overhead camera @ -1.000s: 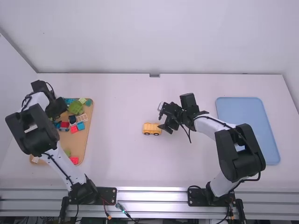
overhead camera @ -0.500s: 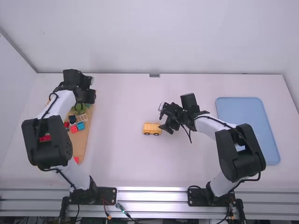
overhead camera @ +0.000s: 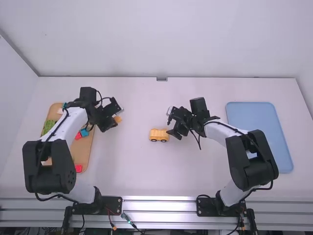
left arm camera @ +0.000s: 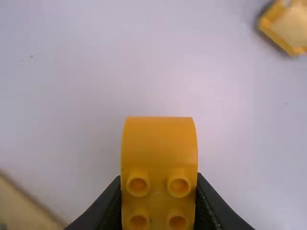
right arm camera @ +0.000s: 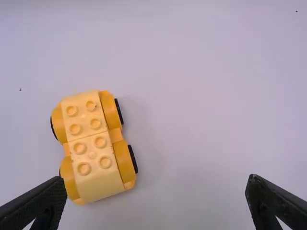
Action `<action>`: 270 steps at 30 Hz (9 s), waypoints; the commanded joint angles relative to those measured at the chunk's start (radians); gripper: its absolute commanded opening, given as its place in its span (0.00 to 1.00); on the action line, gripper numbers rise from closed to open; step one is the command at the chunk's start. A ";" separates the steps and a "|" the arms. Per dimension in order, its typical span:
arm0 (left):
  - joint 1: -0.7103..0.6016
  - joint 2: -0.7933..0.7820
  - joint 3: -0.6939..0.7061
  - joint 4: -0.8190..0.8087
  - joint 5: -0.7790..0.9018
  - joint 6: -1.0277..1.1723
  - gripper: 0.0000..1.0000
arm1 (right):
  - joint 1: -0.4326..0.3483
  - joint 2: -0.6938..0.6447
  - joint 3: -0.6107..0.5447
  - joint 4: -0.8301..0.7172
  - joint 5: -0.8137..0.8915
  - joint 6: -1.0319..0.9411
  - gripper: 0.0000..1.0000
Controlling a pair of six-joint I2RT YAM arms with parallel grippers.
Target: Assemble lego blocks to make yellow taxi
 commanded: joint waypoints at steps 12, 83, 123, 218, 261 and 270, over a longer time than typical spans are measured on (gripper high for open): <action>-0.091 0.090 -0.001 -0.027 0.076 0.384 0.08 | 0.001 -0.027 -0.003 -0.002 -0.014 0.005 0.99; -0.245 0.318 0.283 -0.018 -0.172 -0.060 0.99 | 0.000 -0.027 -0.003 -0.007 -0.003 0.002 0.99; 0.034 0.447 -0.073 0.383 0.642 0.429 0.99 | 0.026 0.059 -0.003 0.043 -0.231 -0.089 0.99; -0.217 0.277 -0.066 0.363 0.674 0.356 0.02 | 0.000 0.483 -0.078 0.651 -0.433 -0.078 0.69; -0.313 0.279 -0.224 0.763 0.558 -0.077 0.02 | 0.000 0.483 -0.072 0.598 -0.430 -0.078 0.55; -0.313 0.325 -0.244 0.859 0.629 -0.080 0.02 | 0.000 0.483 -0.075 0.598 -0.452 -0.077 0.54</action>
